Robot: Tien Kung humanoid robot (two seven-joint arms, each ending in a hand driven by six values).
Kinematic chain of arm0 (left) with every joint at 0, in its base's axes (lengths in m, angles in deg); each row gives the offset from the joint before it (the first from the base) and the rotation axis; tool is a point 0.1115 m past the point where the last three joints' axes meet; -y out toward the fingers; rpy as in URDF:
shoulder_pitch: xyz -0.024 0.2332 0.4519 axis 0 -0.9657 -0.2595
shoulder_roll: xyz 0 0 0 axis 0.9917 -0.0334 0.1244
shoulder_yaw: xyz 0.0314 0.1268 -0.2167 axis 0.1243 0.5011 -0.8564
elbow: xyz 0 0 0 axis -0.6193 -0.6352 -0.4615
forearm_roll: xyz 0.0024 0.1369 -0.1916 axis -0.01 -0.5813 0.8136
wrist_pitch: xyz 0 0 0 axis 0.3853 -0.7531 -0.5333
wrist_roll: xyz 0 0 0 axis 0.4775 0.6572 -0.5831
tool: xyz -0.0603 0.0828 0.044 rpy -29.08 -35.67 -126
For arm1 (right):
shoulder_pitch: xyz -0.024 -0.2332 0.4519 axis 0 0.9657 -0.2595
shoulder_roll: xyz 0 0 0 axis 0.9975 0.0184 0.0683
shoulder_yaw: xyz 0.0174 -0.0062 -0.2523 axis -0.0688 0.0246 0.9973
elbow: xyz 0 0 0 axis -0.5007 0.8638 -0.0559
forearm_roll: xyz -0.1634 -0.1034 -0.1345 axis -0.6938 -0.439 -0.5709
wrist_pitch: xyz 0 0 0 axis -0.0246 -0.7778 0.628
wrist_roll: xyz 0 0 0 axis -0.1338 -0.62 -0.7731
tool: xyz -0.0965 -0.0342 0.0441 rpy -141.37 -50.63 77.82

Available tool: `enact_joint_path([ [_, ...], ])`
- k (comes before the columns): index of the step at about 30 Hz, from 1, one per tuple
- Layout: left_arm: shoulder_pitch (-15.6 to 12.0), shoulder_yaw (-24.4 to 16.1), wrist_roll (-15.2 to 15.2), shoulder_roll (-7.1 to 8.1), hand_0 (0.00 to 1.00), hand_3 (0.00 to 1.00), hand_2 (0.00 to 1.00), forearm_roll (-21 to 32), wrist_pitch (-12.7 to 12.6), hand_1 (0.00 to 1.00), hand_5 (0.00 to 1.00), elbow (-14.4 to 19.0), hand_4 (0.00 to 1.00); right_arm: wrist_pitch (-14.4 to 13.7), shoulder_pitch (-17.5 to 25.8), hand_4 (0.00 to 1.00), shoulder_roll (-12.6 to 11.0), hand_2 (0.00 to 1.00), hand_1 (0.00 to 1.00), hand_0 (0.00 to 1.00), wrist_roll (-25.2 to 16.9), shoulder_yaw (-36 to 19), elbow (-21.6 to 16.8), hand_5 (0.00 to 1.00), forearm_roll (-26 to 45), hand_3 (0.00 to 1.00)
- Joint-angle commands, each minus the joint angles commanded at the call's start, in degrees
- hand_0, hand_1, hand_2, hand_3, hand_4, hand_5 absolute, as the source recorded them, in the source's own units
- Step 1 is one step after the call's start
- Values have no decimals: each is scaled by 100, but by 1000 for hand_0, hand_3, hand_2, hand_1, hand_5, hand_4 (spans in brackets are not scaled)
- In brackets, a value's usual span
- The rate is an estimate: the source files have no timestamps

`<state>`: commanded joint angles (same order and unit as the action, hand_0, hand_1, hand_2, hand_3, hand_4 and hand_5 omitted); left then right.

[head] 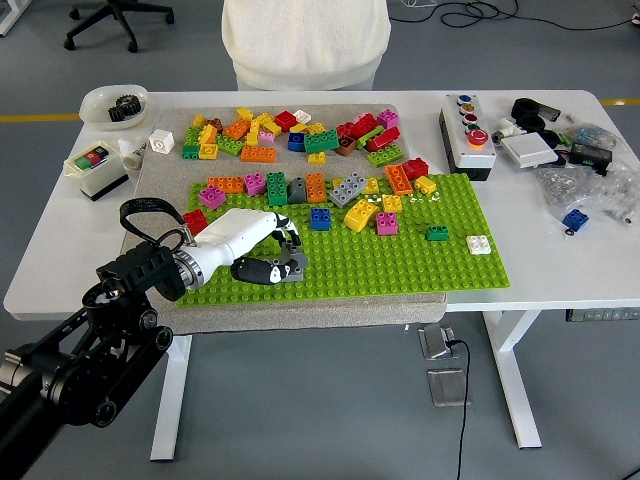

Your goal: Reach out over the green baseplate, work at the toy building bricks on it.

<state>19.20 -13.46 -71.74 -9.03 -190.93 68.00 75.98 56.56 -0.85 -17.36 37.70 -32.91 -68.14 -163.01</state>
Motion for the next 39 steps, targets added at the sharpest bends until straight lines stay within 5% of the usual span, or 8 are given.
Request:
enact_joint_path([
  [39, 26, 44, 23, -27, 691, 550, 543, 0, -10, 642, 233, -244, 439, 11, -20, 730, 20, 622, 609, 732, 0, 31, 0, 529, 9, 526],
])
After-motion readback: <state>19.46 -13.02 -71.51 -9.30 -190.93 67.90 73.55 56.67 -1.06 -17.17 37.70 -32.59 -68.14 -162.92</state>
